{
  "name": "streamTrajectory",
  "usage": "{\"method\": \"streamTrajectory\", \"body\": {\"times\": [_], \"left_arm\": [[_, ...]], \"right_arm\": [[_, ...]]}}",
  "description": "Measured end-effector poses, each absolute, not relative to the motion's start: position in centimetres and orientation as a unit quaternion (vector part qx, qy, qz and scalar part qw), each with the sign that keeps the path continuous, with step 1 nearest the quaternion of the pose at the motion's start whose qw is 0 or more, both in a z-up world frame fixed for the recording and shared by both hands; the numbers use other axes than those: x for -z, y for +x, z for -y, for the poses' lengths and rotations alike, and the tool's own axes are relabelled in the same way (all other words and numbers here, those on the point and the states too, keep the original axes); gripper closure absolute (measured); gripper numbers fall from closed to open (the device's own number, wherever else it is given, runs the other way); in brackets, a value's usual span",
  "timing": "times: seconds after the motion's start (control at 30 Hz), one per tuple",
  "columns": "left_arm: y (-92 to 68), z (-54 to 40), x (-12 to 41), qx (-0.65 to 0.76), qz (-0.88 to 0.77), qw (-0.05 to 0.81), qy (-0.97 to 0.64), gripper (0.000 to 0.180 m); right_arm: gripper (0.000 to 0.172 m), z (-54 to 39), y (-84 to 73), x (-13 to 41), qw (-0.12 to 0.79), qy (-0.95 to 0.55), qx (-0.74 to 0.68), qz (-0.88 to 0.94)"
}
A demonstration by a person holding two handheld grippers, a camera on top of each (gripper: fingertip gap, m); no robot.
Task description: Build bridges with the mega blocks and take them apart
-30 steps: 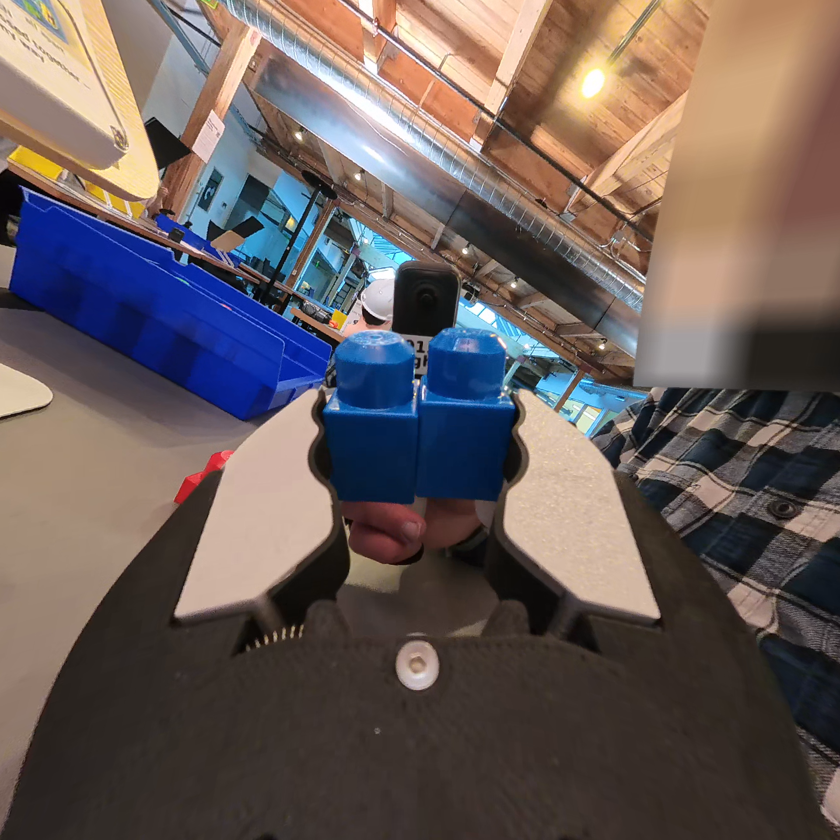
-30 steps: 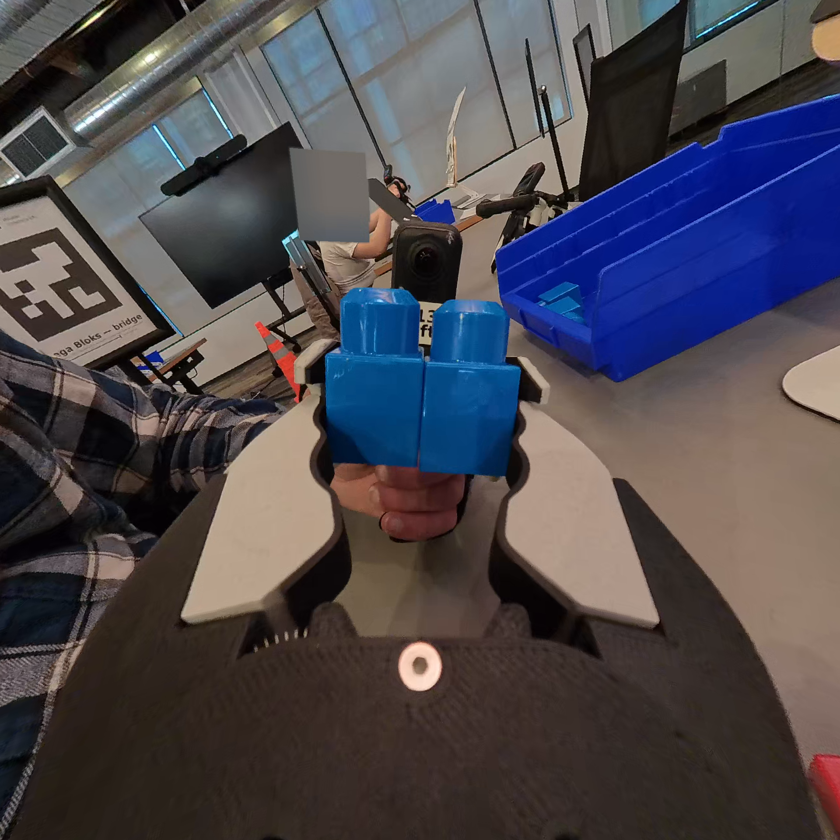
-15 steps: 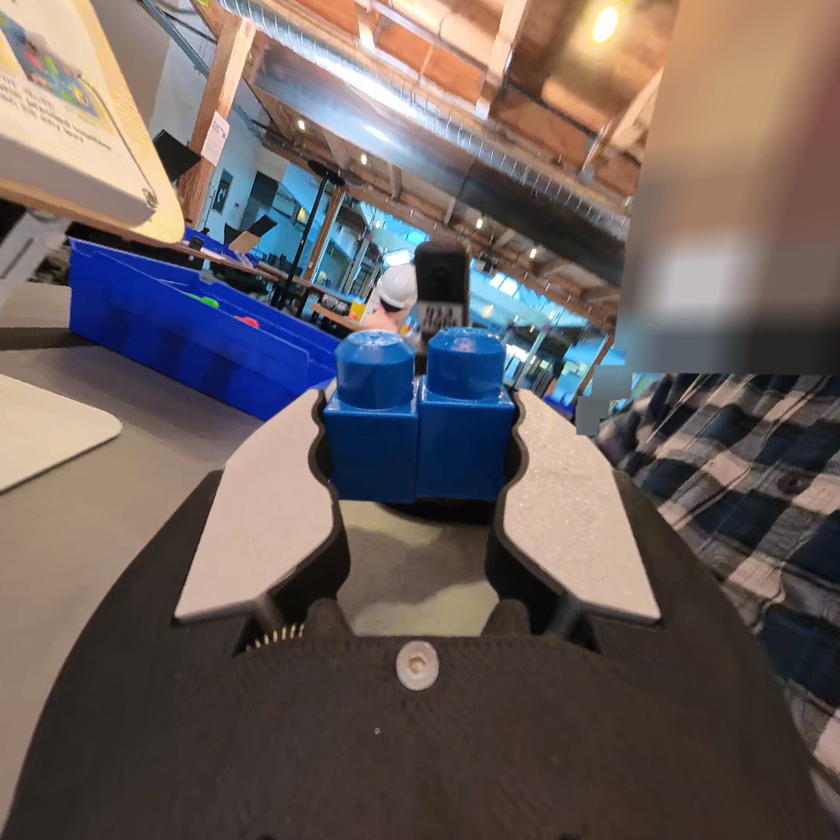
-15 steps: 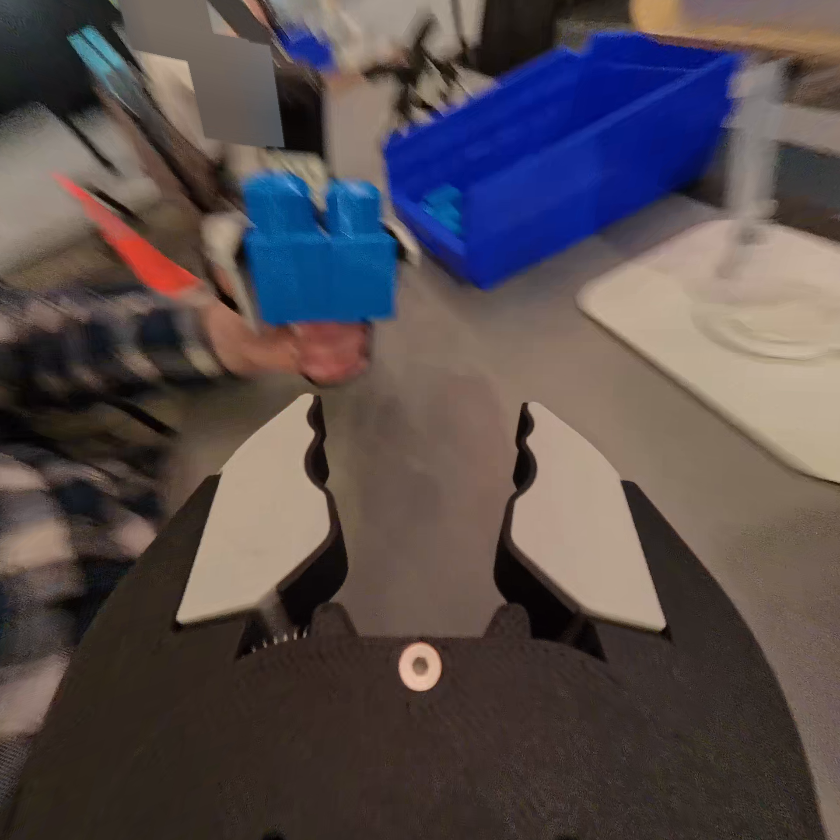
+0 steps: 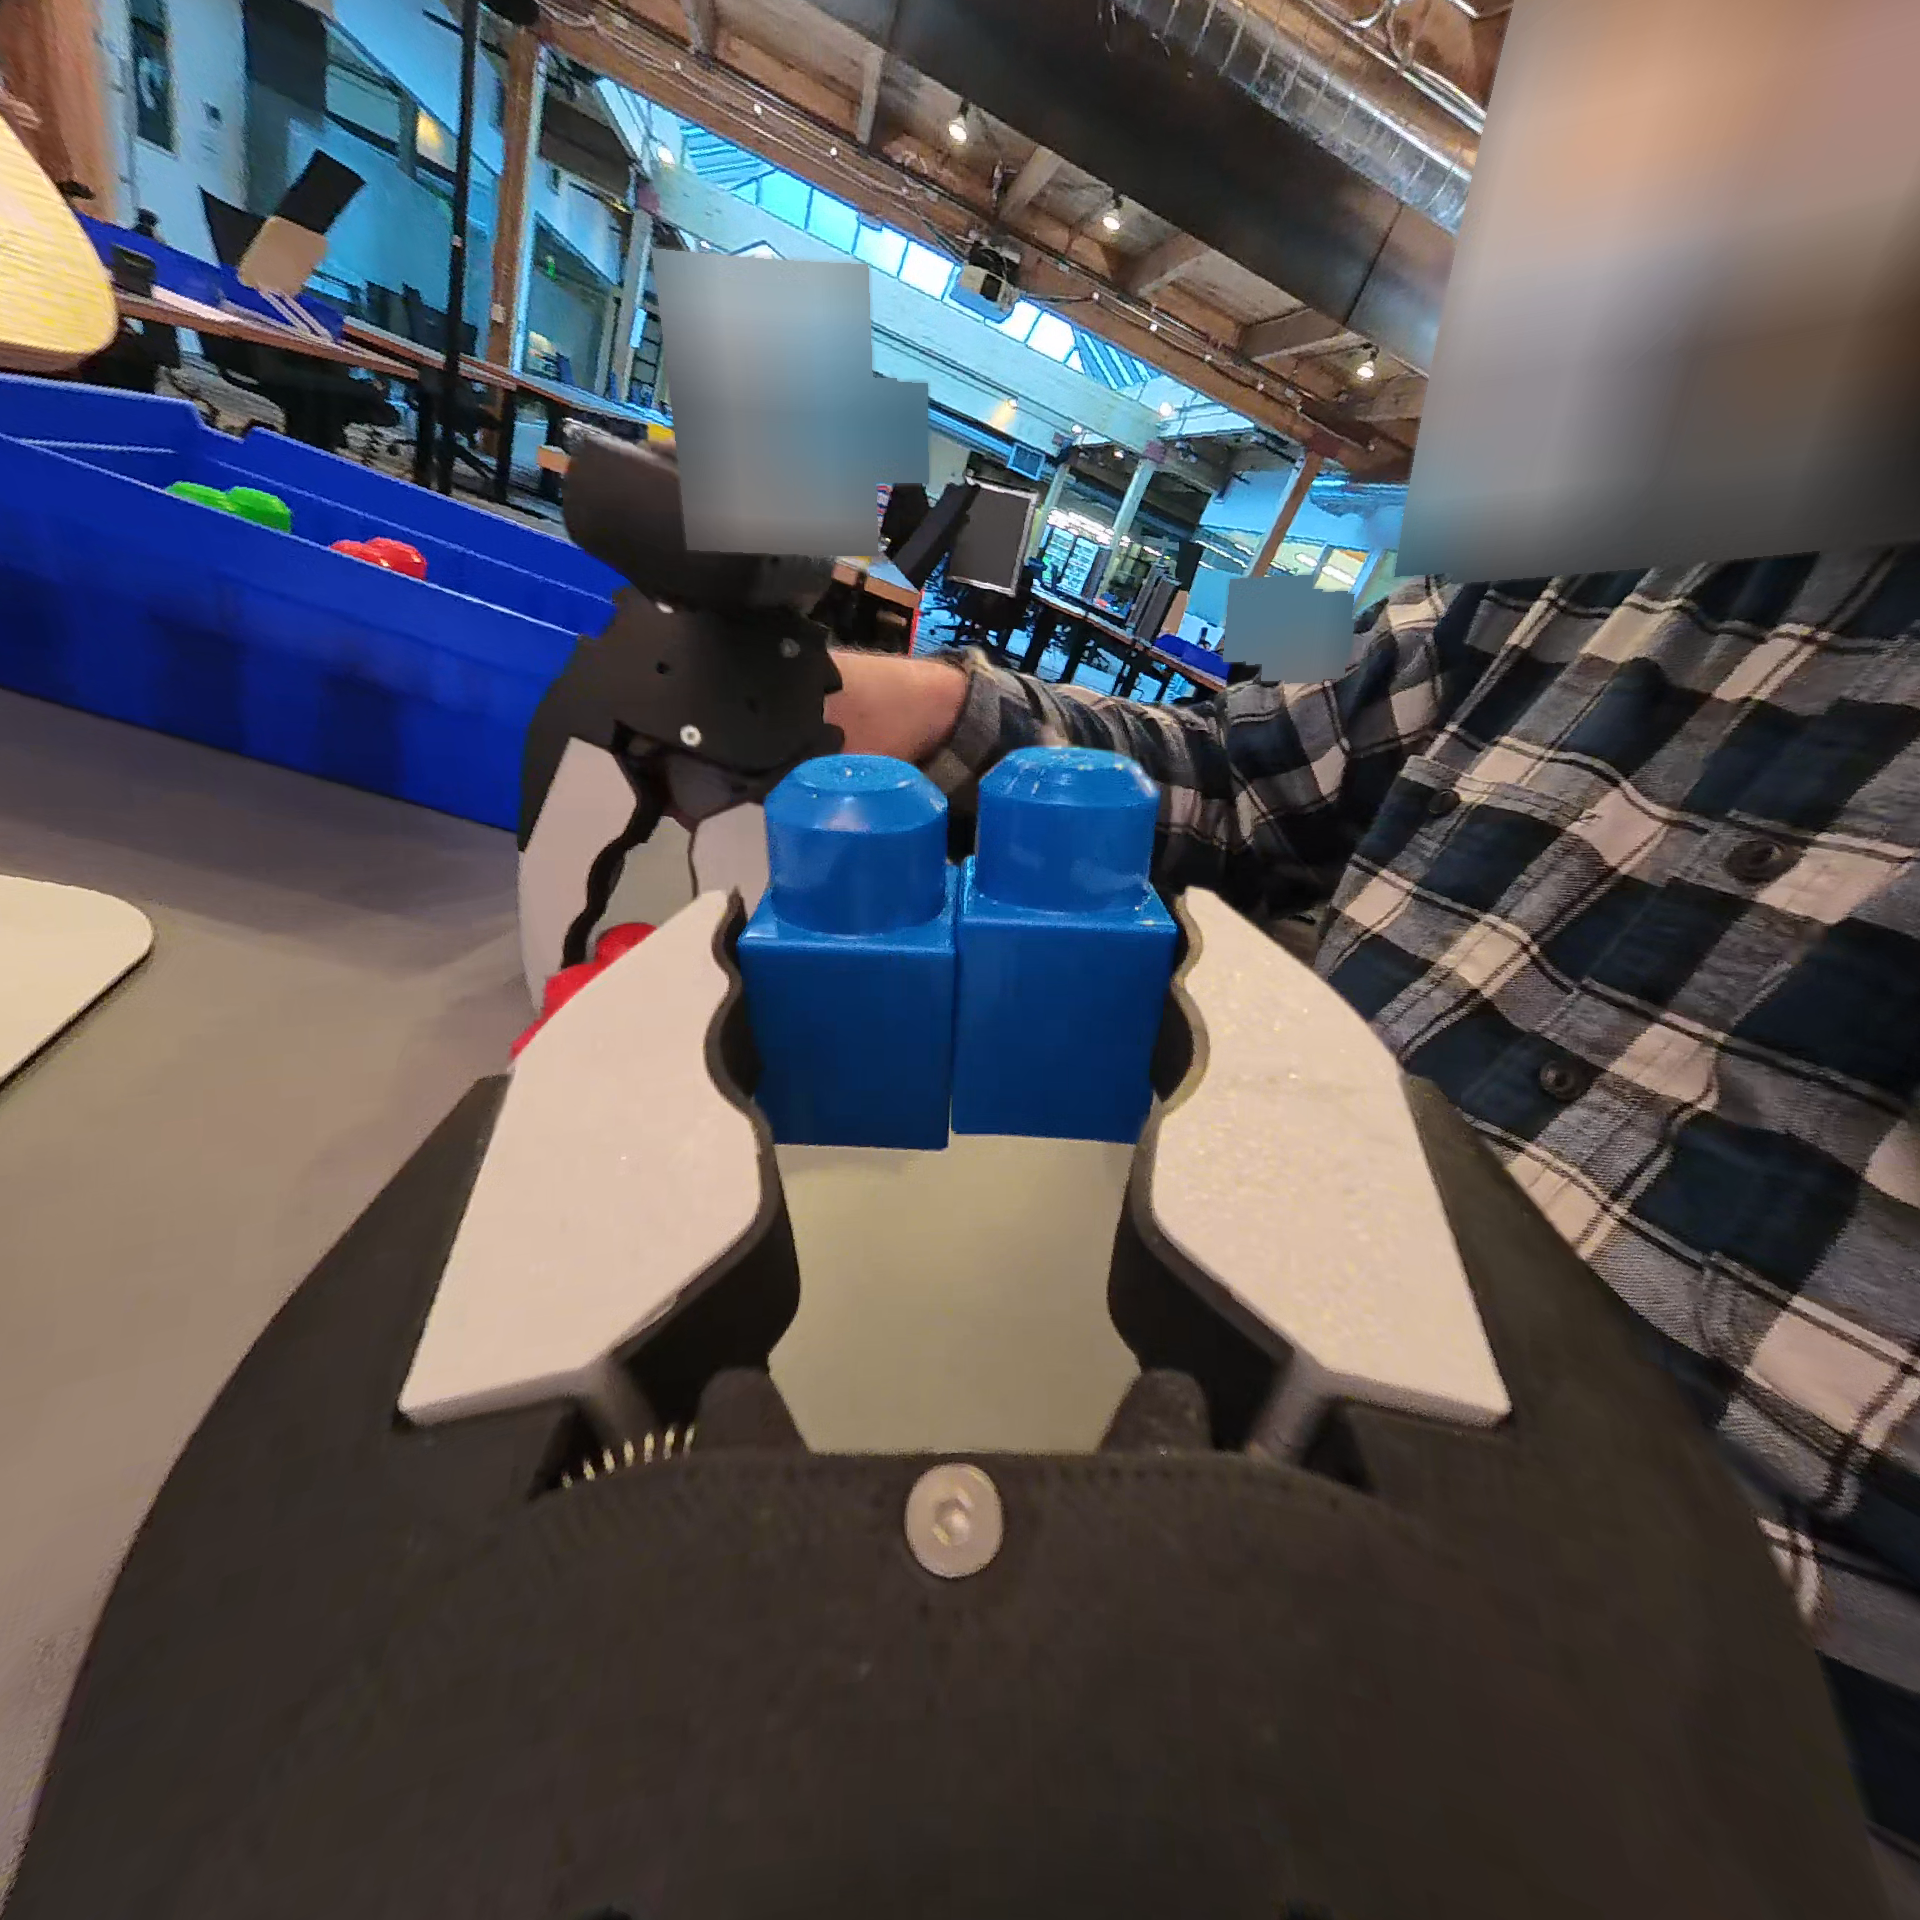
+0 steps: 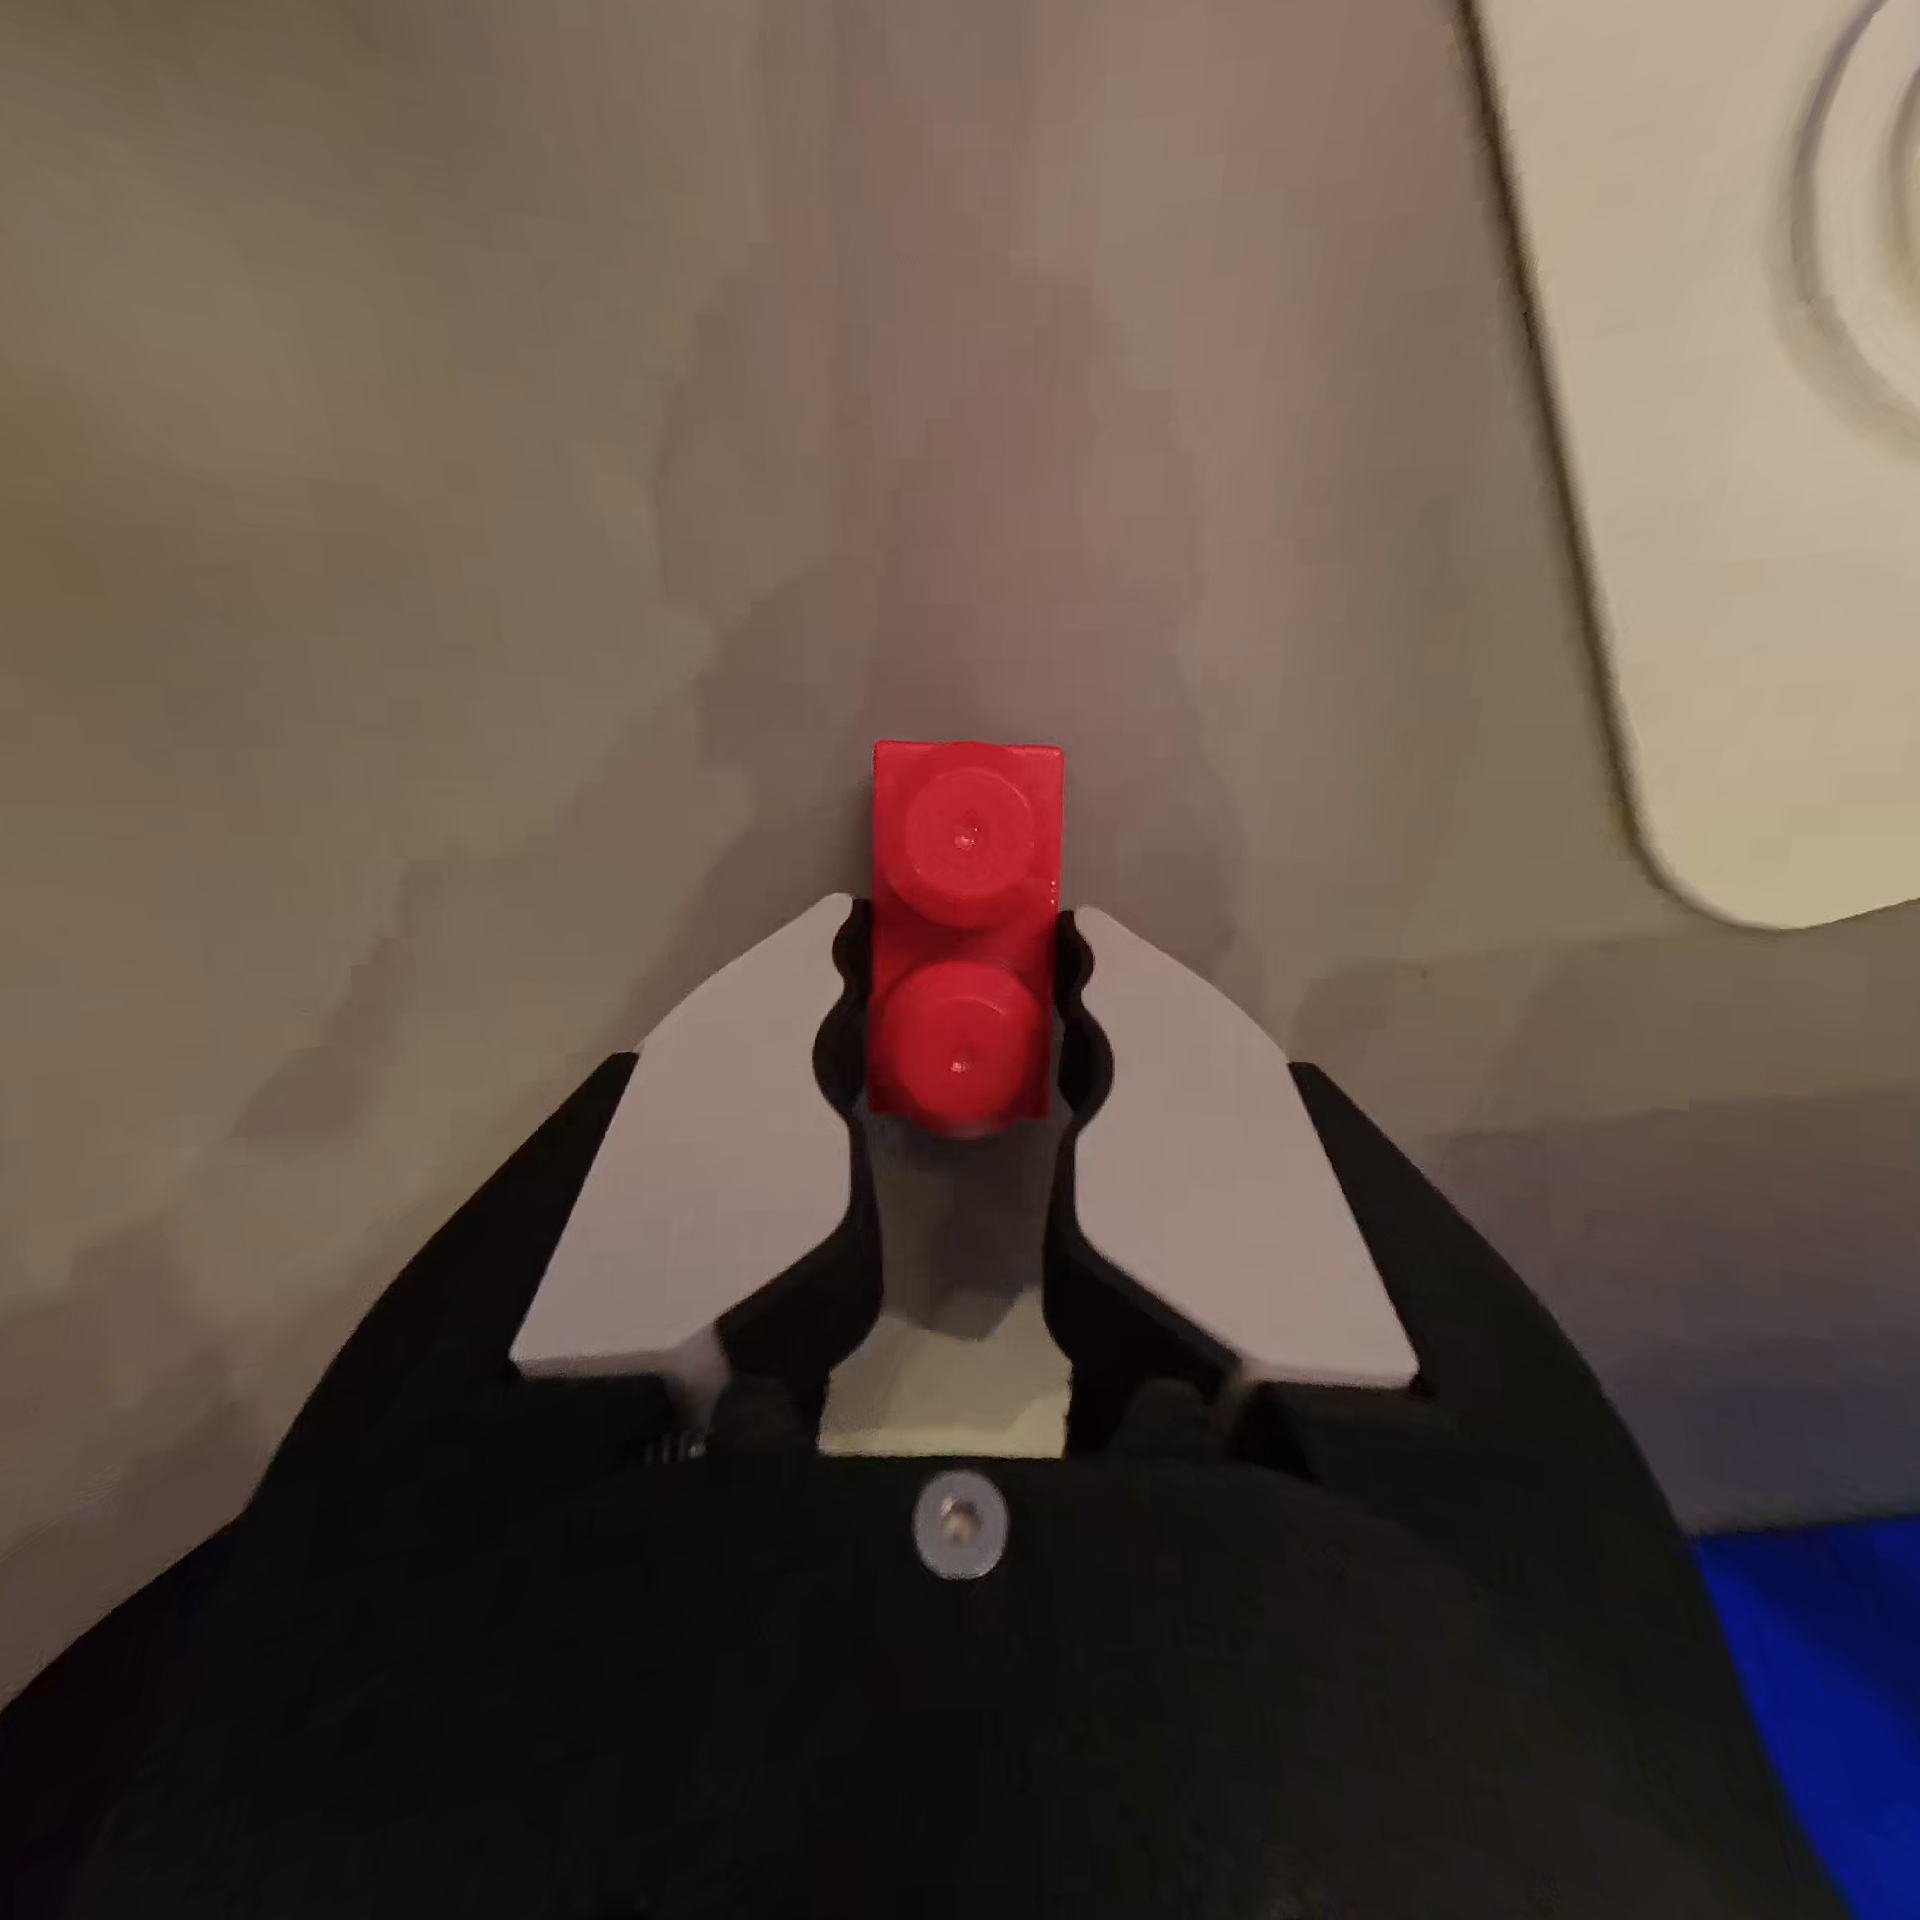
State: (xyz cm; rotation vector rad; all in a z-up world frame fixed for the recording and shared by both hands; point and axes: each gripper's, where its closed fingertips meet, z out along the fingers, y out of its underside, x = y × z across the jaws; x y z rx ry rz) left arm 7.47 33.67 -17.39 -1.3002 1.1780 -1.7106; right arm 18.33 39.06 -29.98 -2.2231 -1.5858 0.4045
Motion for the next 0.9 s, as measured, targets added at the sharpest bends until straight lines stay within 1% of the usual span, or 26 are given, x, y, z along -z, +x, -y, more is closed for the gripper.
{"method": "streamTrajectory", "body": {"times": [0.1,0.2,0.27,0.33,0.4,0.5,0.63,0.9], "left_arm": [[7.5,-32.6,16.8,0.69,-0.46,0.304,-0.468,0.107],[7.6,-30.4,16.0,0.737,-0.472,0.244,-0.418,0.107],[8.0,-28.9,15.7,0.759,-0.482,0.206,-0.387,0.106],[8.5,-27.6,15.4,0.775,-0.49,0.174,-0.36,0.106],[9.1,-26.5,15.3,0.782,-0.499,0.151,-0.342,0.106],[9.8,-25.9,15.1,0.8,-0.491,0.133,-0.319,0.106],[10.3,-25.6,15.3,0.811,-0.484,0.121,-0.305,0.107],[10.2,-25.7,14.7,0.819,-0.48,0.123,-0.29,0.107]], "right_arm": [[0.138,-38.6,16.9,25.2,0.251,-0.738,-0.231,0.582],[0.138,-35.8,14.9,16.8,0.312,-0.607,-0.363,0.634],[0.138,-34.0,14.0,12.9,0.31,-0.536,-0.408,0.67],[0.137,-32.4,13.0,10.8,0.281,-0.48,-0.435,0.708],[0.138,-30.9,12.0,10.3,0.23,-0.443,-0.449,0.741],[0.138,-29.4,10.8,11.3,0.158,-0.412,-0.453,0.775],[0.138,-28.5,10.0,12.4,0.099,-0.392,-0.467,0.786],[0.138,-27.7,9.6,12.6,0.085,-0.373,-0.482,0.788]]}}
